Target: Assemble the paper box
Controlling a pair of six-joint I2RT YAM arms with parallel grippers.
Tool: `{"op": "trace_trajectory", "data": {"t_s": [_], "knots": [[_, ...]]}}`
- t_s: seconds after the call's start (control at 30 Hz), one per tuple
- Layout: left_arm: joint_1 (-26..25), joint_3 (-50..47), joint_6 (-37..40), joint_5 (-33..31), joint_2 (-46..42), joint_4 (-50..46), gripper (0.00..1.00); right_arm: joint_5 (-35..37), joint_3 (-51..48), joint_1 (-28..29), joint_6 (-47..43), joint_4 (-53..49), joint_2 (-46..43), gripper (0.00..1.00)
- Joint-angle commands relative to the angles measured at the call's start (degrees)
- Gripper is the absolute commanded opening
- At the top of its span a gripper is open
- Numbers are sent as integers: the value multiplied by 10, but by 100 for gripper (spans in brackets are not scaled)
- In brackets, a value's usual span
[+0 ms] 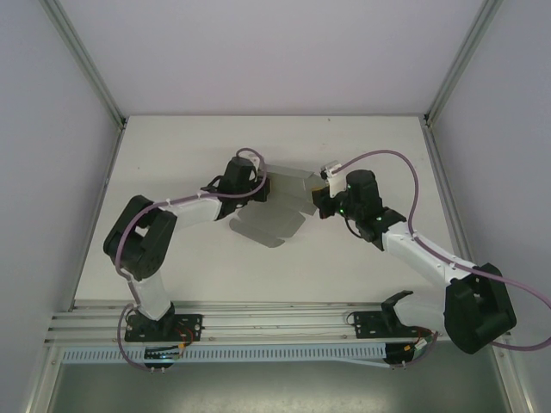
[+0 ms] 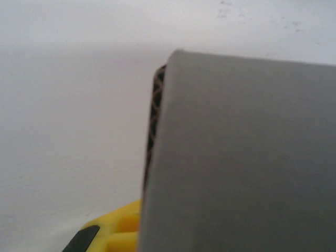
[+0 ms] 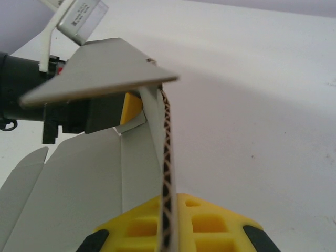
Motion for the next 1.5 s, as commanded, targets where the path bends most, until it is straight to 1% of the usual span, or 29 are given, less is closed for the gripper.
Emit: {"op": "trace_trajectory", "data": {"t_s": [0.0,0.03,0.1,0.23,0.37,0.4,0.47,0.5,0.57,0.63,0.77,0.83,0.93,1.0,1.07,1.13,1.27,1.37,1.47], "knots": [[36,45,-70,-82,49,-111,0,-19,17,2,20,-15,-19,0],[45,51,-87,-84,54,-128,0,-21,17,3,19,-19,-20,0],[48,49,-89,-90,55,-128,0,-21,20,7,18,-24,-21,0],[47,21,-35,-25,36,-50,0,-15,12,11,20,-1,-14,0],[42,-15,24,10,1,15,0,-5,24,11,24,3,1,0],[41,-22,37,19,-7,25,0,4,27,11,27,3,3,5],[38,-36,54,31,-23,44,0,33,30,11,40,9,-1,24],[37,-44,60,39,-29,56,0,49,30,11,43,13,-3,30],[38,-57,62,41,-36,70,0,84,29,11,50,18,-15,48],[38,-60,66,45,-38,71,0,110,32,10,53,18,-29,60],[37,-58,63,53,-36,67,0,138,46,10,64,10,-44,82],[37,-57,65,55,-35,68,0,152,57,10,67,11,-42,88],[36,-59,65,54,-37,67,0,183,75,9,72,17,-28,91],[36,-60,64,54,-40,67,0,185,88,8,67,15,-11,92],[36,-61,60,50,-43,64,0,161,100,9,62,4,10,92],[36,-59,56,52,-46,62,0,131,105,9,58,-1,31,99],[36,-49,52,62,-43,50,0,97,101,13,48,5,71,99],[36,-48,49,69,-42,54,0,98,99,22,46,8,96,99],[36,-40,48,84,-39,53,0,119,92,34,38,31,119,99]]}}
